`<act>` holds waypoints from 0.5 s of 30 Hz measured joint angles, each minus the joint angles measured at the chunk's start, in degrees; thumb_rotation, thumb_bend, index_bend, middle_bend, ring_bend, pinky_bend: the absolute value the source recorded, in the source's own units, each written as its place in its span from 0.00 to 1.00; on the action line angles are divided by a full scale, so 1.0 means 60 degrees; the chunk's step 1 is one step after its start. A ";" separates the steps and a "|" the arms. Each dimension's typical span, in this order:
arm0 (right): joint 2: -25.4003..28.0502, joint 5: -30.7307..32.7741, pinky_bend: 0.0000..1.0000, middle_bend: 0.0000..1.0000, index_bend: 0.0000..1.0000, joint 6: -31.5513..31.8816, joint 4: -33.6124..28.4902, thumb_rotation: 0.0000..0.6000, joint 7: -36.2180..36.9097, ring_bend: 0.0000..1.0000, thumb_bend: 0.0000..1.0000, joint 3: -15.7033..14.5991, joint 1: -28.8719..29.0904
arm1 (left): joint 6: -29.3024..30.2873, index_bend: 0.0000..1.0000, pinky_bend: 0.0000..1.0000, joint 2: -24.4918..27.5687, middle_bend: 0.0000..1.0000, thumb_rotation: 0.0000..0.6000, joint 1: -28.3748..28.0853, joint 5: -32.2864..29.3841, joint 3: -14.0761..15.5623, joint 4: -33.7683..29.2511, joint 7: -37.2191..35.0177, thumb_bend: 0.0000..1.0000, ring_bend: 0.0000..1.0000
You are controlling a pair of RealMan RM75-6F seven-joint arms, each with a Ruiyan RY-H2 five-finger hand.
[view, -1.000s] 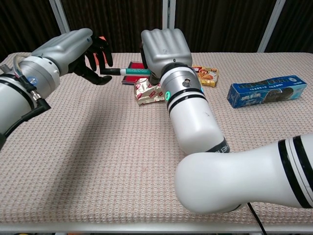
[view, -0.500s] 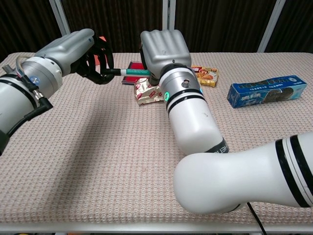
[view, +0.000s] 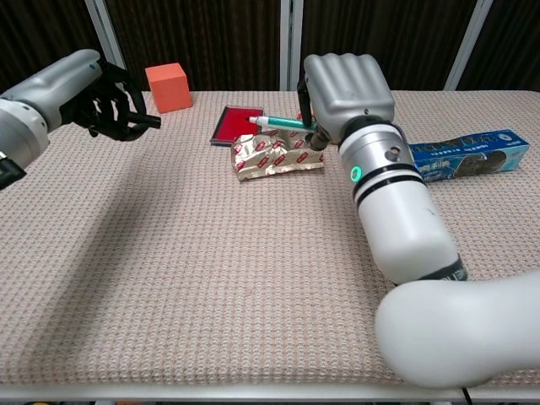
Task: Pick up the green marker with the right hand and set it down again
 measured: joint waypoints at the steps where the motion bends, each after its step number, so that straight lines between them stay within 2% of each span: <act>1: 0.0107 -0.0044 0.82 0.64 0.69 0.0025 -0.0187 1.00 -0.0011 0.72 0.31 -0.0128 -0.0176 | -0.0044 0.65 0.65 0.0008 0.68 1.00 0.0076 0.0028 0.0071 0.0036 -0.0222 0.48 0.64; 8: 0.0974 -0.0556 0.82 0.64 0.70 -0.0037 -0.1289 1.00 0.0316 0.72 0.30 -0.1190 -0.1362 | -0.0366 0.64 0.65 -0.0272 0.68 1.00 0.0367 0.0509 0.0468 0.0812 -0.1806 0.47 0.64; 13: 0.1200 -0.0636 0.82 0.64 0.70 -0.0492 -0.1305 1.00 0.0505 0.72 0.27 -0.1272 -0.1588 | -0.0844 0.63 0.64 -0.0741 0.67 1.00 0.0420 0.0752 0.0655 0.1850 -0.2650 0.47 0.64; 15: 0.1229 -0.0588 0.82 0.62 0.69 -0.0783 -0.1221 1.00 0.0541 0.71 0.20 -0.1239 -0.1621 | -0.1062 0.60 0.60 -0.0880 0.64 1.00 0.0407 0.0794 0.0690 0.2124 -0.2826 0.43 0.60</act>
